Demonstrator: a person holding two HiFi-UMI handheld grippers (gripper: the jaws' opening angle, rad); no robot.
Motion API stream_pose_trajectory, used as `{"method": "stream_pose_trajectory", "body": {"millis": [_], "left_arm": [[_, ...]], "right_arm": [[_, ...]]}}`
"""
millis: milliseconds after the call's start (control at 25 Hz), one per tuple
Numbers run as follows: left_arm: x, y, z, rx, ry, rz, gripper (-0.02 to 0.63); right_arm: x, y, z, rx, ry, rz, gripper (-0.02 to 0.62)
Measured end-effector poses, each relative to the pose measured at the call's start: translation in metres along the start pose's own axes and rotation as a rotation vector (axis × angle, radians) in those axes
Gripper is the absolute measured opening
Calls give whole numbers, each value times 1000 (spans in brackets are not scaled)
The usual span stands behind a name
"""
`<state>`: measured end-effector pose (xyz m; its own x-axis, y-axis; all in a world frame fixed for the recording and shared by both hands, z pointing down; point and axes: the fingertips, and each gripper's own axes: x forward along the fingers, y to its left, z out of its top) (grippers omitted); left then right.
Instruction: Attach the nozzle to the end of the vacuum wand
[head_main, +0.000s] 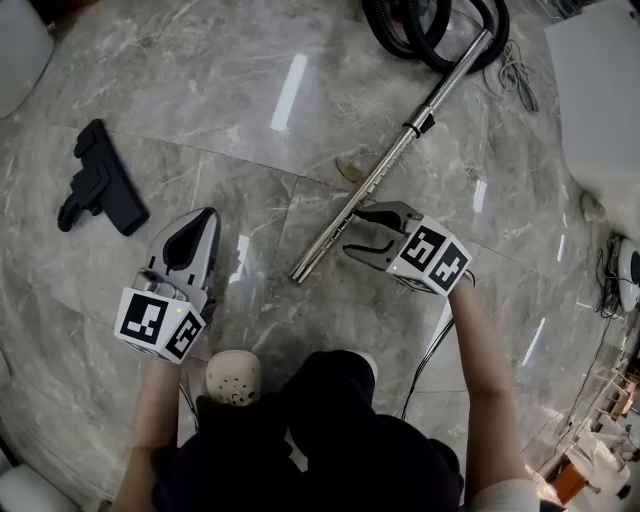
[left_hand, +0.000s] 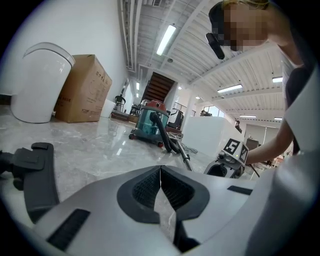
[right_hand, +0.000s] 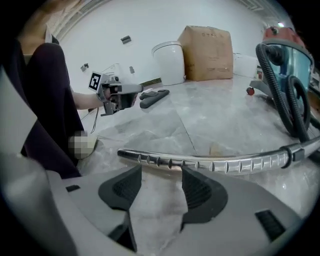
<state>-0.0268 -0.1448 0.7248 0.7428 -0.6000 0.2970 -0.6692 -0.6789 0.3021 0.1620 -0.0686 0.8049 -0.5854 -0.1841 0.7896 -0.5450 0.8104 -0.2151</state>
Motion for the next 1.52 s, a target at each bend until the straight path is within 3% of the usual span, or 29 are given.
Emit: {"method": "stream_pose_trajectory", "body": {"millis": [600,960,1080,1200,1400,1520], "left_arm": [[-35,23,1,7,10,89,11],[-62,54,-5,-26,21,176,11],[-69,61,-5,-32,20,193,11],[-70,64,-7,-37,22,198,11],[-68,63,-10,-38,31,184,11],[-67,63,-12,-32,35,181,11]], "right_arm": [[75,6,99,-173,-96,51,256],[96,17,126,-208,-106,83,256],[93,30,123,-309,-65,84,256],[83,39,110,-477,25,77,256],[61,15,107,-707,134,-48,256],[56,13,79,-857,312,66,256]]}}
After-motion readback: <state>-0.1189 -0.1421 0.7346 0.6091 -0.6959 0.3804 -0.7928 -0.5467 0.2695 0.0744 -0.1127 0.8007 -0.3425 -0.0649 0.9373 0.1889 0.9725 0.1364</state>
